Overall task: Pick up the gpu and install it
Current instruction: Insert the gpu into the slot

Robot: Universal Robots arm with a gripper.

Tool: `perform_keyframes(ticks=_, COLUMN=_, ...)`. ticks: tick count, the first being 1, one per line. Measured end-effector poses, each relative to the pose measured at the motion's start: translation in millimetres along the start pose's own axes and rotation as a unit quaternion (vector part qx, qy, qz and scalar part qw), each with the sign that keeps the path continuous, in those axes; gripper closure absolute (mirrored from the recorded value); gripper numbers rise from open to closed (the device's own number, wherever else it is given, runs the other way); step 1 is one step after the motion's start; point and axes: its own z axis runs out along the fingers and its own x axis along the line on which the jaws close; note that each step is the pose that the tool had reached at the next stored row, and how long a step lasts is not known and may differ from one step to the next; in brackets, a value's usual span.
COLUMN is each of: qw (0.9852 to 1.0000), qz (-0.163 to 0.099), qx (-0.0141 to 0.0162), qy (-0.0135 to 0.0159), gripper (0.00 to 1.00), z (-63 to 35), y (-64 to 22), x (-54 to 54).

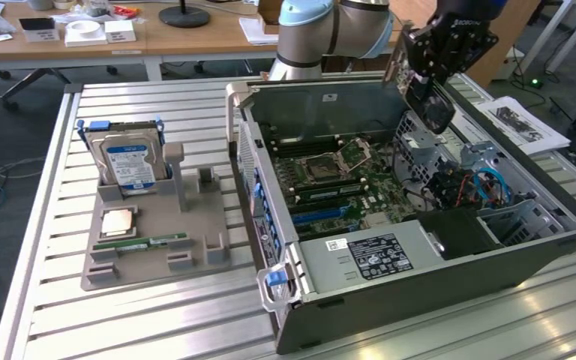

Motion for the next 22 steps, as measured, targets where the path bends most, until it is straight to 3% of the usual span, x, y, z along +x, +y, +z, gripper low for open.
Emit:
perform_keyframes(ticks=5, qw=0.9991, qz=-0.043, qx=-0.0014, qy=0.0022, gripper=0.73, z=0.2, y=0.0, x=0.0)
perform_keyframes(ticks=11, qw=0.9953, qz=-0.097, qx=-0.003, qy=0.0051, gripper=0.73, z=0.6, y=0.0, x=0.0)
perform_keyframes(ticks=17, qw=0.9884, qz=-0.151, qx=-0.0044, qy=0.0079, gripper=0.73, z=0.8, y=-0.1, x=0.0)
perform_keyframes(ticks=22, qw=0.9805, qz=-0.196, qx=-0.0058, qy=0.0102, gripper=0.73, z=1.1, y=-0.1, x=0.1)
